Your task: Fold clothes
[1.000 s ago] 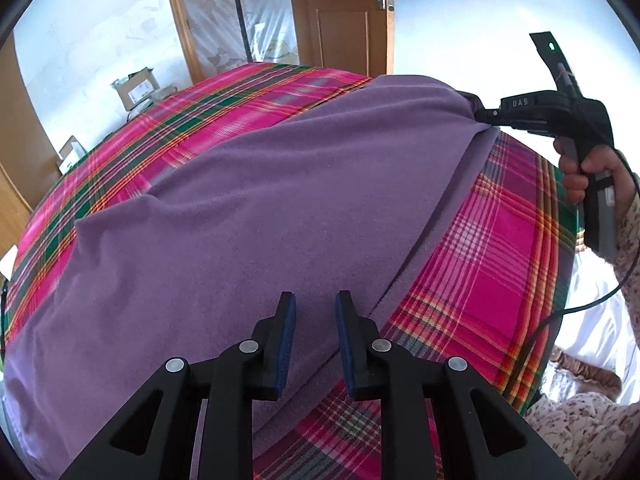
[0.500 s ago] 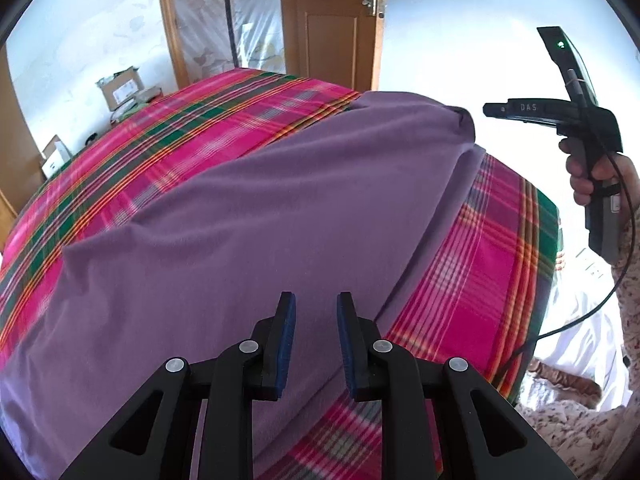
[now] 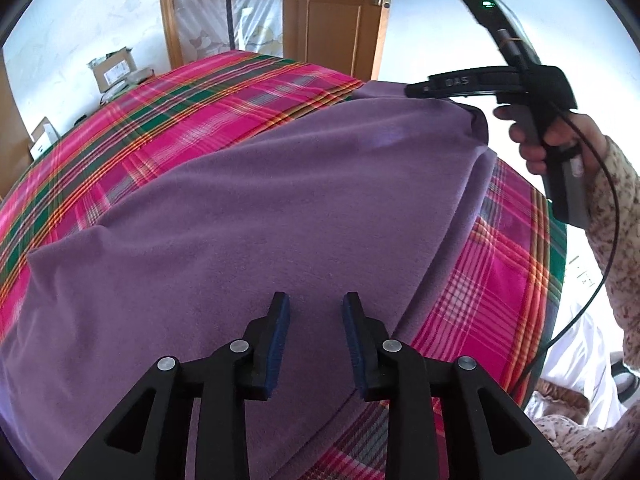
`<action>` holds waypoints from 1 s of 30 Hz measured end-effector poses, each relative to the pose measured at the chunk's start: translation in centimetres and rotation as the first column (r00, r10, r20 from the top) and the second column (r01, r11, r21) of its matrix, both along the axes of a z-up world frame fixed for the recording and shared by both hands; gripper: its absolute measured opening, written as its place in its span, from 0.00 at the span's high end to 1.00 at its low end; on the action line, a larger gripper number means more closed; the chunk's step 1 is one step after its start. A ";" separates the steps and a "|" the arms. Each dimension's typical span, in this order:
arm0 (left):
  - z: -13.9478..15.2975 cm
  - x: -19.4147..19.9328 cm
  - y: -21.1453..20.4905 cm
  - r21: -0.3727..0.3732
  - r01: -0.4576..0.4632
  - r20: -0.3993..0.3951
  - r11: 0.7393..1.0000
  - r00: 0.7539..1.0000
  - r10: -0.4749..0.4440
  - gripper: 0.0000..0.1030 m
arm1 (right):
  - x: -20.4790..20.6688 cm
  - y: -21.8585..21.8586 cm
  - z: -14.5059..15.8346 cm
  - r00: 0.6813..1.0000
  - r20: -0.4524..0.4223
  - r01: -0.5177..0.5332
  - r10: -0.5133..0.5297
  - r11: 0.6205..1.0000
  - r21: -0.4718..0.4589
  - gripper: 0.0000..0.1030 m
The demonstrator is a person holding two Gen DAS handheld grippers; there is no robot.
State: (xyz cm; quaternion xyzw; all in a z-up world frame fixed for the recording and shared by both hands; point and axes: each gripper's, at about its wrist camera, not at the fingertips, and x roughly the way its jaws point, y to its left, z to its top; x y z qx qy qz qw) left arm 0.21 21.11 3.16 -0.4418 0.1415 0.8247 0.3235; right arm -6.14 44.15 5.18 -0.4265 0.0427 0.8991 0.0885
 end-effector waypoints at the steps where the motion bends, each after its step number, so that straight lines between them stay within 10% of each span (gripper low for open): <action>1: 0.0 0.0 0.0 0.001 0.000 0.000 1.000 1.000 0.000 0.71 | -0.3 -0.4 -0.2 1.000 0.007 -0.016 0.016 1.000 0.020 0.60; 10: 0.0 -0.3 0.4 0.003 -0.009 0.001 1.000 1.000 0.009 0.68 | -1.9 -1.6 -1.9 0.996 0.080 -0.050 0.040 0.990 0.134 0.61; 14: -0.1 -0.4 0.6 -0.007 -0.011 -0.008 1.000 1.000 0.011 0.67 | -1.6 -1.6 -2.3 0.997 0.076 -0.036 0.023 0.983 0.178 0.94; 30: 0.0 0.0 1.1 -0.027 -0.019 -0.018 0.999 1.000 0.019 0.67 | 3.8 8.2 1.5 0.946 -0.141 0.292 -0.293 0.956 -0.026 0.96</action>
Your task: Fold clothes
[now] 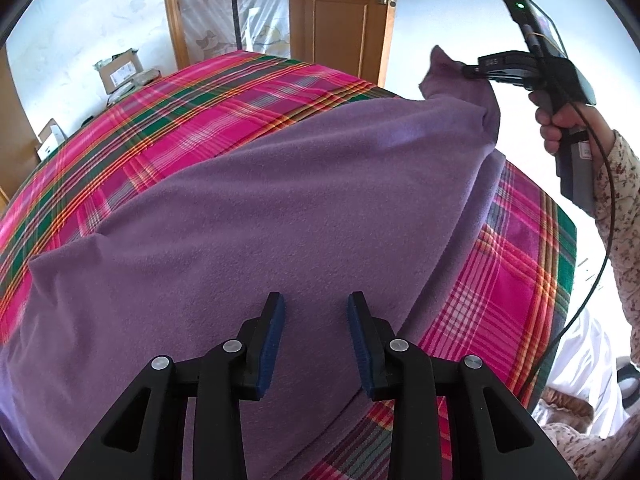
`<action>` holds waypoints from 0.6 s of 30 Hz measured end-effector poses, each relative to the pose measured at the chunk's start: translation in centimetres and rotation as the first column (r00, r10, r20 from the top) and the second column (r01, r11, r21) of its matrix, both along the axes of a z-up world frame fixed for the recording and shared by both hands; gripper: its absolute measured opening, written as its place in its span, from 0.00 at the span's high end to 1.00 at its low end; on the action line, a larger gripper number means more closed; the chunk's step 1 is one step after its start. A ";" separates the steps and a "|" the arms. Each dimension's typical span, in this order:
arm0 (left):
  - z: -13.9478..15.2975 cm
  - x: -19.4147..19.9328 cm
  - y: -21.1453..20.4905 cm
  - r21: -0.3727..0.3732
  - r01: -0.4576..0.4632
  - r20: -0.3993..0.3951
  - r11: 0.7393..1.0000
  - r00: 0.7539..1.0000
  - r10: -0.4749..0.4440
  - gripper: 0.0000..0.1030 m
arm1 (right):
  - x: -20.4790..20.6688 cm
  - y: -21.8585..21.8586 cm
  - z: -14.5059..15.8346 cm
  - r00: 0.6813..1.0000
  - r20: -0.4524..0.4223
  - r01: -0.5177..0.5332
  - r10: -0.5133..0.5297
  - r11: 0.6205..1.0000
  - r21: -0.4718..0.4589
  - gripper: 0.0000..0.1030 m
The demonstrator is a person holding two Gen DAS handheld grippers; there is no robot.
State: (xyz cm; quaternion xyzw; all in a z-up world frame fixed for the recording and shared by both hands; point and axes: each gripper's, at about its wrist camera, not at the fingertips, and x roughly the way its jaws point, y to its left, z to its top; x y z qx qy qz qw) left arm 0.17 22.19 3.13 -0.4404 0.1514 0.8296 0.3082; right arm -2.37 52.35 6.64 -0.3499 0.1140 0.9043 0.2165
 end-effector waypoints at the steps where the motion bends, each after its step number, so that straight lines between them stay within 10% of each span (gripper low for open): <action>1: 0.0 0.1 0.1 0.000 0.005 0.000 1.000 1.000 -0.005 0.67 | 0.4 0.7 0.0 1.000 -0.008 0.019 -0.019 1.000 -0.016 0.96; 18: 0.0 0.4 1.4 -0.004 0.051 0.000 0.999 0.999 -0.051 0.67 | 4.3 7.3 -6.1 0.983 0.013 0.173 -0.181 0.917 -0.360 0.96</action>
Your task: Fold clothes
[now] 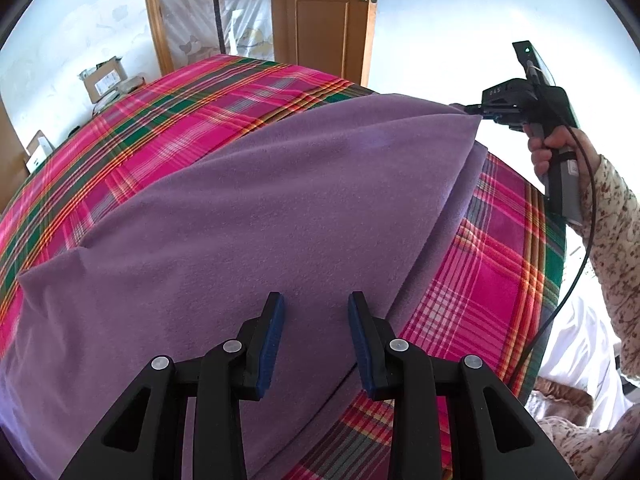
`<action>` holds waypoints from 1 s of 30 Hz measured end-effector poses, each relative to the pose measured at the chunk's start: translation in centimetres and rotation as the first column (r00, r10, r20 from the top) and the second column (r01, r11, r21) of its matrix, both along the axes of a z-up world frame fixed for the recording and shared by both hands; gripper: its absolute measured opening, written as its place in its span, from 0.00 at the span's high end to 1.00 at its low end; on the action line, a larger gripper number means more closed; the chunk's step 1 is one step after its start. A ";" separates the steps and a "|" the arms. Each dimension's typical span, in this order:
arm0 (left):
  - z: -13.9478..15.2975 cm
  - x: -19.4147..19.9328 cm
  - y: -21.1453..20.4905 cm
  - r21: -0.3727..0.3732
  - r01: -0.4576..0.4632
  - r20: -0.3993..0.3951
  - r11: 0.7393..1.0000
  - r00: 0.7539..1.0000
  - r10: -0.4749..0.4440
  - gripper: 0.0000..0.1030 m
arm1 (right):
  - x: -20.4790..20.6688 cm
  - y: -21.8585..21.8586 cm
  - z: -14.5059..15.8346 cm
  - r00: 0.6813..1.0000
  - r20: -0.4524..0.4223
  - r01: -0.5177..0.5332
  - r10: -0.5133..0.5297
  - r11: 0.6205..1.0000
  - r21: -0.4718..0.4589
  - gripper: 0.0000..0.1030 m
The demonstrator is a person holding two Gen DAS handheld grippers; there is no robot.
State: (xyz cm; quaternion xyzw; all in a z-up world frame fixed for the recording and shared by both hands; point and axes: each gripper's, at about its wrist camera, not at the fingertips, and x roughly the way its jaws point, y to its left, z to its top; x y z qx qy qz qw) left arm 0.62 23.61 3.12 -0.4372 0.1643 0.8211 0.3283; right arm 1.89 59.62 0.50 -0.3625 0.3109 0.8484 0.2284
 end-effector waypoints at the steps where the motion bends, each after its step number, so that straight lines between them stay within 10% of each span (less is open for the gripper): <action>1: 0.0 0.0 0.0 -0.002 0.001 -0.001 1.000 1.000 -0.001 0.67 | -0.1 0.0 0.2 1.000 -0.003 0.004 -0.003 1.000 0.006 0.96; 30: 1.0 1.9 5.9 -0.089 0.143 -0.084 0.986 0.985 -0.151 0.66 | -1.1 -2.9 10.7 0.984 -0.171 -0.017 0.043 0.988 0.152 0.96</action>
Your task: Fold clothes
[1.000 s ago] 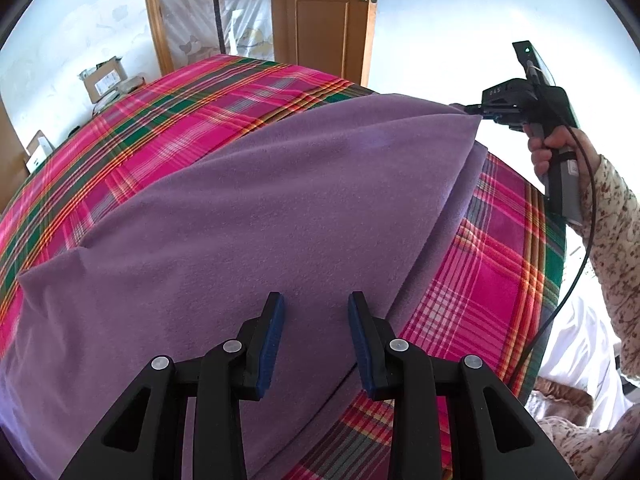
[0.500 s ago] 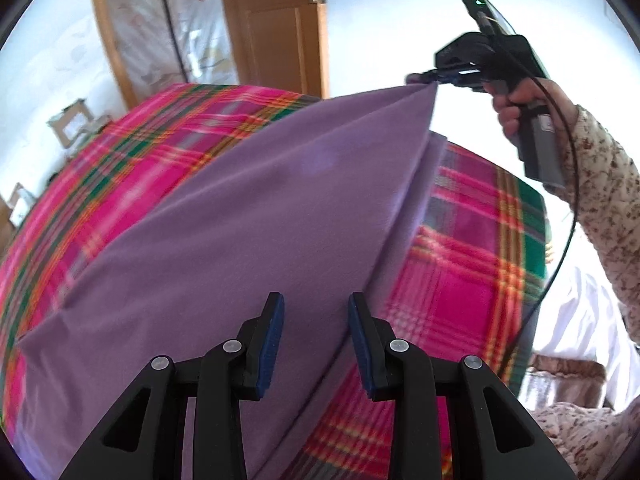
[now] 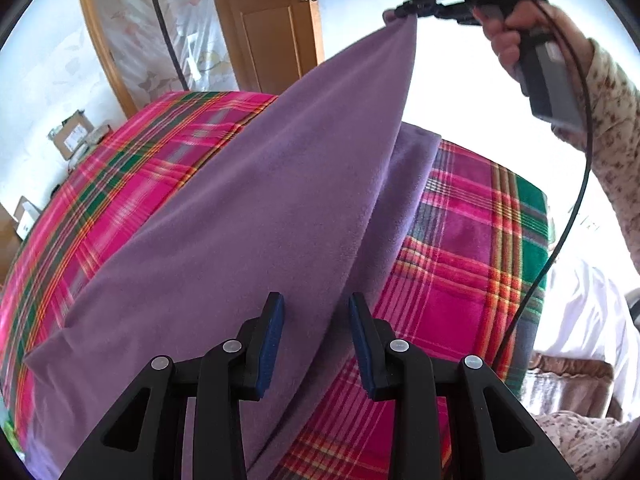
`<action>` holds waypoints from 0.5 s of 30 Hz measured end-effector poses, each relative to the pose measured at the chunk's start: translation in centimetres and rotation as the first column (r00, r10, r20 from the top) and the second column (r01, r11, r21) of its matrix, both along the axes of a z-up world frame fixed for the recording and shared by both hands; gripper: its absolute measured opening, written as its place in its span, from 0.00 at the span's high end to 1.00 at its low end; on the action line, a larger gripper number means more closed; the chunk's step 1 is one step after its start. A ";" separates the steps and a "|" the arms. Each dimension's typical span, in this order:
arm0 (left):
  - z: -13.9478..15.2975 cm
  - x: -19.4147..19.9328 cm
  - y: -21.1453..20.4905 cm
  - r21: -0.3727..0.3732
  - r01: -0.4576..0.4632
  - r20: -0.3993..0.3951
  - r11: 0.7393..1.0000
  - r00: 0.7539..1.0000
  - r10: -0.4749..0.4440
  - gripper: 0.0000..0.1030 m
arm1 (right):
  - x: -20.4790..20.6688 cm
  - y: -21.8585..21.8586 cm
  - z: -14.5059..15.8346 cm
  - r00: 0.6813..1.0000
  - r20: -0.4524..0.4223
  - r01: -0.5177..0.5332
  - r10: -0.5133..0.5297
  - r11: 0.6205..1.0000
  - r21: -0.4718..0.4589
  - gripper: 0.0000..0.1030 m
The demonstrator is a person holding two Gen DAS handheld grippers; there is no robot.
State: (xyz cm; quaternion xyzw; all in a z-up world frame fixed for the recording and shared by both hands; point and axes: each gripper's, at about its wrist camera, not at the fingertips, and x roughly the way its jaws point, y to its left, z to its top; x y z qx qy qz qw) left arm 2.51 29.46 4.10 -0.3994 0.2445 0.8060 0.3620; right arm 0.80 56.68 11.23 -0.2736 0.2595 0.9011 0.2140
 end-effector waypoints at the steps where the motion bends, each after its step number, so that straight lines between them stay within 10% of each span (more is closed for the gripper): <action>1: 0.0 0.0 0.1 -0.003 -0.006 -0.008 1.000 1.000 0.005 0.66 | -0.1 0.0 0.3 1.000 -0.006 -0.005 0.005 1.000 0.002 0.96; 7: -0.2 -0.6 0.2 0.025 -0.044 0.006 0.999 0.999 0.044 0.67 | 0.2 0.3 0.5 1.000 -0.014 -0.008 0.008 1.000 -0.004 0.96; 10: 0.0 -0.7 -0.2 0.059 -0.041 0.029 0.997 0.999 0.039 0.93 | 0.3 0.7 -0.5 1.000 0.002 0.000 0.000 1.000 -0.015 0.96; 15: 1.0 0.0 -1.0 0.105 -0.024 0.045 0.994 0.999 0.019 0.96 | 0.4 1.7 -3.2 0.999 0.049 0.013 -0.011 0.999 -0.045 0.96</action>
